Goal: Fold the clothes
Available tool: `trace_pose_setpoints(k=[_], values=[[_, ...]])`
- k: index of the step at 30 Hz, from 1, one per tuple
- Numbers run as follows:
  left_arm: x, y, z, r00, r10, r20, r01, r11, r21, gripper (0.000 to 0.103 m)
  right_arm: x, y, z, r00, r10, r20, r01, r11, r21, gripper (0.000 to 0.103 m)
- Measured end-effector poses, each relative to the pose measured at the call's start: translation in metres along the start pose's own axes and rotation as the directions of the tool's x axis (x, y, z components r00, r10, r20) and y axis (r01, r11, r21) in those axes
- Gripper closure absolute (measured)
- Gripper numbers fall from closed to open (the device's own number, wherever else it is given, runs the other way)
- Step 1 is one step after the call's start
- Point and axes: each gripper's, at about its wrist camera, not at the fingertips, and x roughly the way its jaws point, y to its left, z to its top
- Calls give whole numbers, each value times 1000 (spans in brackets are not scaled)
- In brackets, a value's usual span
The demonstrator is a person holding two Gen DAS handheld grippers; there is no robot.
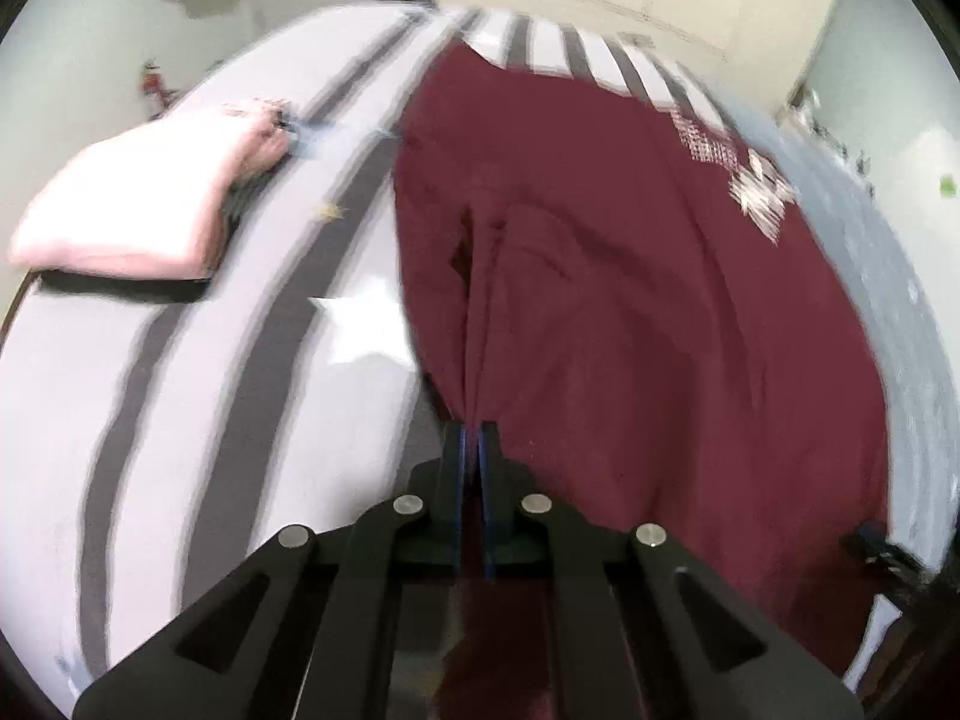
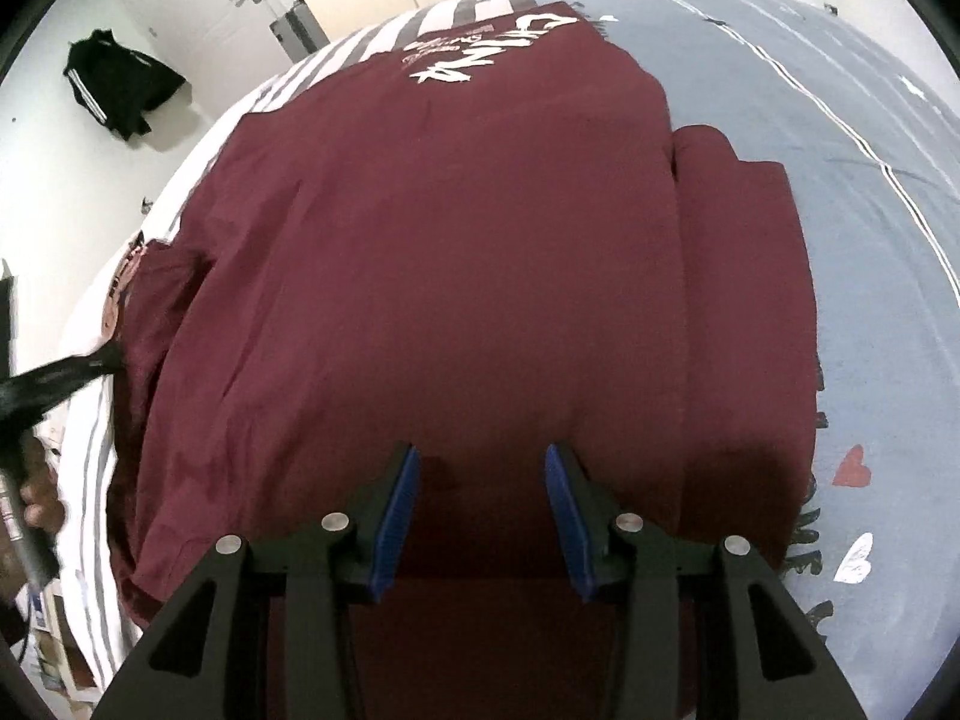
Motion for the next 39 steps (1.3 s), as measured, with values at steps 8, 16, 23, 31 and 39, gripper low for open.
trace_pose_setpoints(k=[8, 16, 23, 31, 39], values=[[-47, 139, -71, 973, 208, -102, -228, 937, -266, 102, 2, 5, -3, 999, -26, -23, 25, 999, -34, 62], [-51, 185, -119, 965, 197, -172, -252, 877, -408, 100, 6, 11, 2, 998, -53, -28, 52, 998, -34, 62], [-23, 160, -92, 990, 70, -125, -112, 919, -378, 93, 5, 18, 4, 998, -62, -24, 61, 998, -24, 63], [16, 173, -49, 995, 40, -94, -74, 915, -396, 65, 2, 20, -2, 998, -57, -23, 57, 998, -22, 63], [24, 174, -30, 997, -25, -70, 0, 942, -336, 59, 8, 28, 3, 999, -50, -10, 50, 999, 11, 63]])
